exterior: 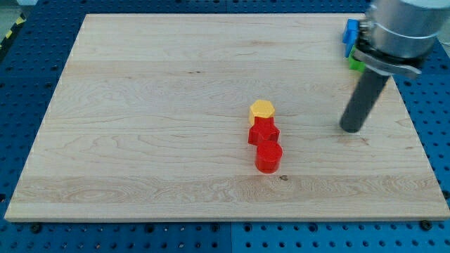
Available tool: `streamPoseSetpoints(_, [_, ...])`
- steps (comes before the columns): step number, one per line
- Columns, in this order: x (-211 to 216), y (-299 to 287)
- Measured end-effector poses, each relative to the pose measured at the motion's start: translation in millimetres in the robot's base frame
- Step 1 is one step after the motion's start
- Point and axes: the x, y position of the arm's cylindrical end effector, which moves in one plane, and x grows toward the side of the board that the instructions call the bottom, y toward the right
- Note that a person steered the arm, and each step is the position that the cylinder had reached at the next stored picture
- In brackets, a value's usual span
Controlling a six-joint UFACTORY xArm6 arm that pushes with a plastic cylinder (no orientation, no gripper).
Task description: Slightly move the yellow heart to the left
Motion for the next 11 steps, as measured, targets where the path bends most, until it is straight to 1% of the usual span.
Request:
streamPoseSetpoints(1, [0, 15])
streamPoseSetpoints(2, [0, 15])
streamPoseSetpoints(3, [0, 32])
streamPoseSetpoints(4, [0, 81])
streamPoseSetpoints(6, [-4, 139])
streamPoseSetpoints(7, [-44, 135])
streamPoseSetpoints(8, [-72, 123])
streamPoseSetpoints(9, [-86, 95])
streamPoseSetpoints(11, [-91, 67])
